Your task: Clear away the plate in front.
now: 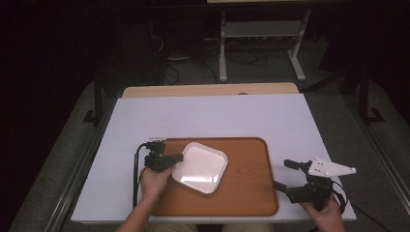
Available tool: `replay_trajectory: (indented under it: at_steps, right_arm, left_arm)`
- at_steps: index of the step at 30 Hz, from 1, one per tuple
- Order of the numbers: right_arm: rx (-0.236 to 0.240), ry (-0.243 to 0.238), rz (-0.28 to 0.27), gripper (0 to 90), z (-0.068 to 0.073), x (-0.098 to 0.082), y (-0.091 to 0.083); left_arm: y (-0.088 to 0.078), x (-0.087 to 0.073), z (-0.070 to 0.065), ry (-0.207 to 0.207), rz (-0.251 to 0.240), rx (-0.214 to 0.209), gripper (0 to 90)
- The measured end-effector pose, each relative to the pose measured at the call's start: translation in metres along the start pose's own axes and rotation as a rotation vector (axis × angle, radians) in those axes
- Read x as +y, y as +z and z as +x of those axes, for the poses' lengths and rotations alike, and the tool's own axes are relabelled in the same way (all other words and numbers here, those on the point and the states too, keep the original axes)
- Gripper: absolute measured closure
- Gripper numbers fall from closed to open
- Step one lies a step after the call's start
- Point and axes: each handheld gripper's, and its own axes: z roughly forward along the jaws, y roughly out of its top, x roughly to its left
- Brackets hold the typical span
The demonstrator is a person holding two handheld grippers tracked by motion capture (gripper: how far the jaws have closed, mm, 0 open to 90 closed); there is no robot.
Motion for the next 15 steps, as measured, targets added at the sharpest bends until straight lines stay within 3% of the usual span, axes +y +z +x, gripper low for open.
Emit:
replay_trajectory:
  at_steps: [3, 15]
  right_arm:
    - [0.0, 0.001, -0.002, 13.2, 0.0, 0.0, 0.0]
    - [-0.003, -0.002, 0.0, 13.2, 0.001, 0.001, 0.0]
  left_arm:
    - [-0.006, -0.005, -0.003, 0.019, 0.003, 0.024, 74.1]
    - [-0.022, -0.023, -0.002, 0.004, -0.006, 0.001, 76.7]
